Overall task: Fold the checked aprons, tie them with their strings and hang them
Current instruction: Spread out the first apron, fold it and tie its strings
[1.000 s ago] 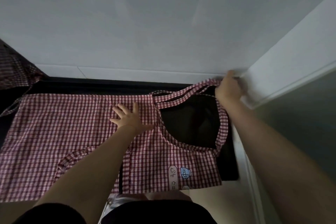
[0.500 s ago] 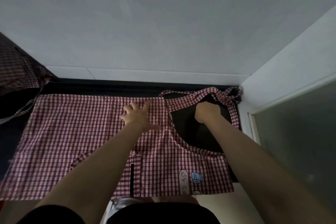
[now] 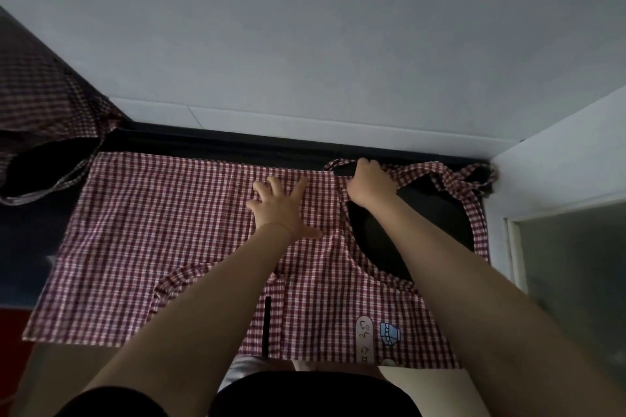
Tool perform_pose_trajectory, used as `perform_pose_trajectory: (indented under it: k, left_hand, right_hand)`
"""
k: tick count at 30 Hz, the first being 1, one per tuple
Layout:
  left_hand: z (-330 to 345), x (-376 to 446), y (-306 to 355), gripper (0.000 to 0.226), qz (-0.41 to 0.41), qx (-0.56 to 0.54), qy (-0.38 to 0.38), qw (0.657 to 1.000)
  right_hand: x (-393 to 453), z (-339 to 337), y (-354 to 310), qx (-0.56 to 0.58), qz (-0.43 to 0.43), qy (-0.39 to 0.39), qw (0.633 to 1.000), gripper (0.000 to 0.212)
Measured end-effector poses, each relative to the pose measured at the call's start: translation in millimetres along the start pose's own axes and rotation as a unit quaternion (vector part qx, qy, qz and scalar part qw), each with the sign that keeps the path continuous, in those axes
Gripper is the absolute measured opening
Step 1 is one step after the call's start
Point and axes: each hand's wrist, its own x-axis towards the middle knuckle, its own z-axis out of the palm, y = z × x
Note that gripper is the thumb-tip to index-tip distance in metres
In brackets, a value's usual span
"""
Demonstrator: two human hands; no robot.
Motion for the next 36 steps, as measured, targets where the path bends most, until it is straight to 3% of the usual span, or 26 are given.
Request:
perform_pose_trajectory:
  k: [3,4,7,9,13,15,19,22,24,27,30,33,36]
  left_hand:
    - [1,2,0,0.125,0.001,-0.005,0.006,1.0]
    - [0,4,1,0.124,0.002,-0.008,0.009,1.0]
    - [-2,9,8,0.11,0.013,-0.017,0.028,0.999]
    - [-2,11,10,0.099,0.025,-0.025,0.042,0.999]
    - [15,1,-5,0.087,0.057,-0.072,0.07,0.993]
    - [26,-7,-18,0.087,0.078,-0.108,0.066,0.989]
    - [37,-28,-32,0.079,0.081,-0.13,0.109,0.982]
    - [50,-48,-36,0.063,0.064,-0.111,0.193,0.973]
    - [62,-62,-48,0.057,0.055,-0.108,0.219,0.968]
    - [78,-70,-86,0.057,0.026,-0.109,0.197,0.974]
    - [89,-75,-128,0.068,0.037,-0.098,0.147,0.984]
    - [90,-91,-164,0.069,0.081,-0.135,0.146,0.977]
    - [94,-105,-184,0.067,0.074,-0.122,0.149,0.978]
  right_hand:
    - [-21,16,-5,0.013,-0.076,0.149,0.986,0.042]
    - [-30,24,-8,0.029,-0.115,0.165,0.979,0.038]
    - [-53,50,-18,0.044,-0.227,0.124,0.965,0.019]
    - [-58,67,-13,0.019,-0.254,0.117,0.96,0.022]
    - [-57,81,34,-0.089,-0.212,-0.004,0.973,0.079]
    - [-60,82,53,-0.132,-0.187,-0.025,0.973,0.089]
    - [-85,86,38,-0.132,-0.133,0.125,0.974,0.072]
    - [-117,108,7,-0.033,-0.183,0.198,0.962,0.052]
    - [-143,129,-10,-0.022,-0.215,0.163,0.963,0.047]
    - [-157,147,3,-0.081,-0.174,0.072,0.979,0.052]
    - [-160,143,30,-0.1,-0.064,0.09,0.989,0.06]
    - [-166,134,18,-0.096,0.037,0.101,0.989,0.067]
    - [-181,137,-29,-0.057,0.002,0.136,0.989,0.059]
